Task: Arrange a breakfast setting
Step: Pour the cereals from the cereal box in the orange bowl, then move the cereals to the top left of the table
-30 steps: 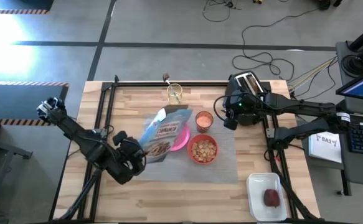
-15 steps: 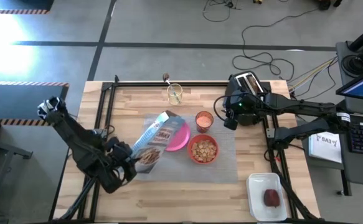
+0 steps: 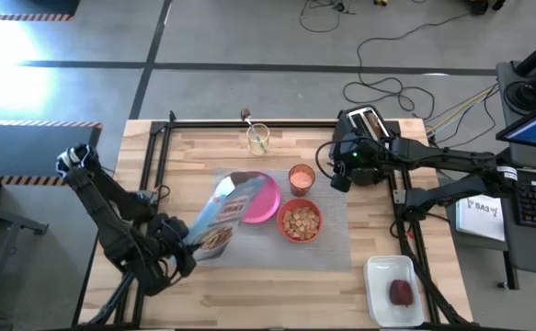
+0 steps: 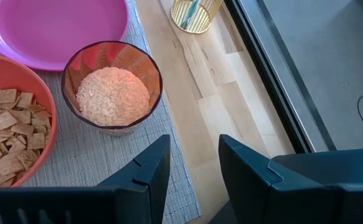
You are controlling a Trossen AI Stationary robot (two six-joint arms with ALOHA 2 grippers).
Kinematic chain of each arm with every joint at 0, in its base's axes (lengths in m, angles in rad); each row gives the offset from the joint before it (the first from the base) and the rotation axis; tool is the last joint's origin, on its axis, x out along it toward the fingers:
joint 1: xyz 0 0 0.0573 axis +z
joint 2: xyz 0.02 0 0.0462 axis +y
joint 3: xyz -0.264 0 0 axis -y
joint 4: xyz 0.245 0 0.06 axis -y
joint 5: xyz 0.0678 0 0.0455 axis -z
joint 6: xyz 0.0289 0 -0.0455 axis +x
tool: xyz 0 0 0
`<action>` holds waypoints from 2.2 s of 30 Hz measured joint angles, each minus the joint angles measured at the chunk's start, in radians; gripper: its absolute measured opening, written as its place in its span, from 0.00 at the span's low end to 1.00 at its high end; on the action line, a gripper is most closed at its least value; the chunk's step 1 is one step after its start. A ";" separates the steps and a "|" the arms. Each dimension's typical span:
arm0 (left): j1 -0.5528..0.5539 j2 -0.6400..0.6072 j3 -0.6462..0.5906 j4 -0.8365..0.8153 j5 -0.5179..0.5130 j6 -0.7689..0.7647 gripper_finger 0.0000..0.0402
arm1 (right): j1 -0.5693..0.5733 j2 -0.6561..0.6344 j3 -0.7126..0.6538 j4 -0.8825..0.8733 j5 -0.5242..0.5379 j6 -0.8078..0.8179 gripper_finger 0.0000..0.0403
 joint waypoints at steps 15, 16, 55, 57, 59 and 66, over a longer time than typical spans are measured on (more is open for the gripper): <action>-0.075 0.042 -0.003 0.108 0.071 -0.176 0.45 | 0.000 0.000 0.000 0.000 0.000 0.001 0.32; -0.079 0.054 -0.003 0.115 0.071 -0.176 0.45 | 0.000 0.000 0.000 0.000 0.000 0.001 0.32; -0.272 0.291 -0.010 0.248 0.242 -0.275 0.45 | 0.000 0.000 0.000 0.000 0.000 0.000 0.32; -0.273 0.298 -0.009 0.269 0.239 -0.273 0.45 | 0.000 0.000 0.000 0.000 0.000 0.001 0.32; -0.276 0.302 -0.008 0.279 0.238 -0.272 0.45 | 0.000 0.000 0.000 0.000 0.000 0.001 0.32; -0.291 0.298 -0.008 0.277 0.248 -0.363 0.45 | 0.000 0.000 0.000 0.000 0.000 0.001 0.32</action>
